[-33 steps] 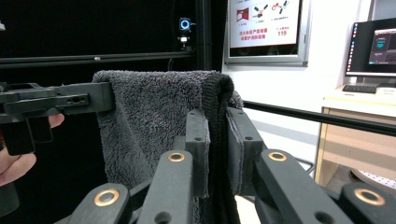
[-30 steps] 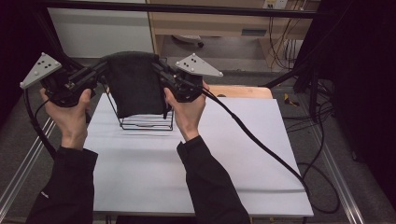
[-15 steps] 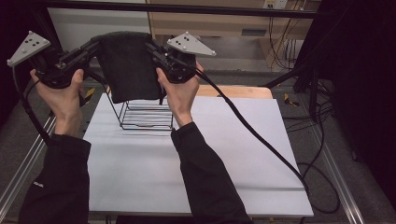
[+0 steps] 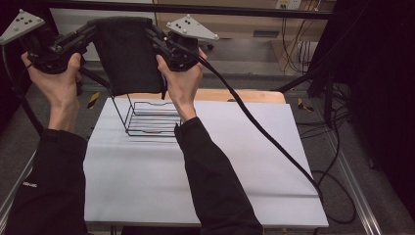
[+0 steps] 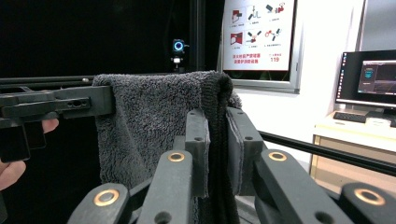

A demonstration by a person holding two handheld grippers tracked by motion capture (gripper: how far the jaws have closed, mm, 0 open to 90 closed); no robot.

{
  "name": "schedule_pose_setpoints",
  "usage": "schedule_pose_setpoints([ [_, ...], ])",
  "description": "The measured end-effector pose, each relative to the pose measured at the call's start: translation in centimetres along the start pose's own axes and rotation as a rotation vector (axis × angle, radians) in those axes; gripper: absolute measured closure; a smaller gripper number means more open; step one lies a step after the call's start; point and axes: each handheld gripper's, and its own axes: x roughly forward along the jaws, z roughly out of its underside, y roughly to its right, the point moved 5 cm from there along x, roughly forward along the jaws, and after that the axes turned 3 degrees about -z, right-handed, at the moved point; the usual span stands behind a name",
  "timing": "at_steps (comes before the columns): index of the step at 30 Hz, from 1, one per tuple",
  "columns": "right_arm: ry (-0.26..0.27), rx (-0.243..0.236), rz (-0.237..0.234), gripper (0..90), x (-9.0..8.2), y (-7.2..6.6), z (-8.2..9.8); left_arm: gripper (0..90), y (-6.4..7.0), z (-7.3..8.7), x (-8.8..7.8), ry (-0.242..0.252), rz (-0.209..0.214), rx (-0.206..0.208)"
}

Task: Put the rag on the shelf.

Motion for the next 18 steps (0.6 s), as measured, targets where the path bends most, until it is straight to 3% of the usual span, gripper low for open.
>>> schedule_pose_setpoints([
  [12, 0.023, 0.012, 0.004, 80.5, 1.9, 1.1, -1.4, 81.9, -1.1, -2.0, 1.9, 0.012, -0.035, -0.008],
  [15, 0.028, -0.001, 0.011, 80.5, 2.3, 1.4, -1.7, 81.9, -1.3, -2.2, 2.6, 0.016, -0.04, -0.033],
  [18, 0.023, -0.004, 0.027, 80.5, 2.7, 2.2, -1.7, 81.9, -1.4, -2.2, 3.4, 0.015, -0.043, -0.028],
])
